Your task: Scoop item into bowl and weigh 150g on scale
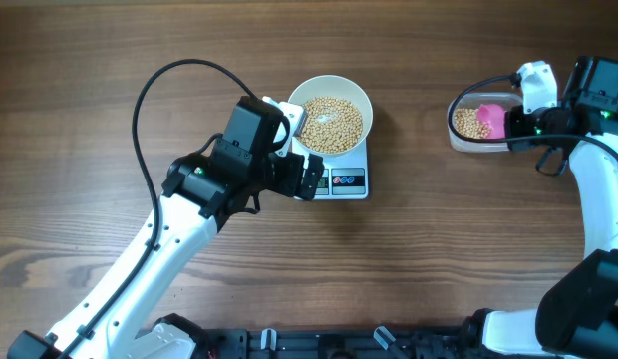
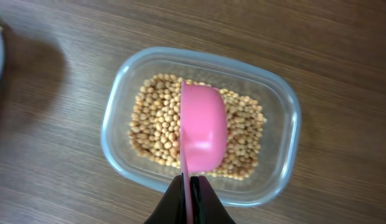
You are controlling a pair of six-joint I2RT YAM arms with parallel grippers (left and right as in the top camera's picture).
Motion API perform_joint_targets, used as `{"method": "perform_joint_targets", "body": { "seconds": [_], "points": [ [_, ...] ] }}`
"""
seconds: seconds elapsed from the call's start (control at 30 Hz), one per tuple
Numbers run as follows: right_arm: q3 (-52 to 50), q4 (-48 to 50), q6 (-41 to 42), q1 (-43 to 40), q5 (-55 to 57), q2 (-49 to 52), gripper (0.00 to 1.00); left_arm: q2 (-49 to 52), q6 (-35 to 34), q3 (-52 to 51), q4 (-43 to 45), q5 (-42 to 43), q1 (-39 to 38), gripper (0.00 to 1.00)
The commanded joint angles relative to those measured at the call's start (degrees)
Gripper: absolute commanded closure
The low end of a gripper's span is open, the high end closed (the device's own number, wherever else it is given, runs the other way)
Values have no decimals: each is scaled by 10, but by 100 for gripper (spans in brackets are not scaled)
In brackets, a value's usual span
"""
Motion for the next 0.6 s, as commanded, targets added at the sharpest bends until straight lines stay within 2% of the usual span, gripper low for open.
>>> {"method": "perform_joint_targets", "body": {
  "seconds": [0.0,0.3,0.57],
  "points": [
    [-3,-5,13,-2,-45,4,96,-2,-3,9,1,-3,4,0],
    [-3,-4,60,-3,-76,4,96,-2,-3,9,1,-3,4,0],
    [-3,-27,88,-15,-158,4,96,-2,-3,9,1,-3,4,0]
  ]
}}
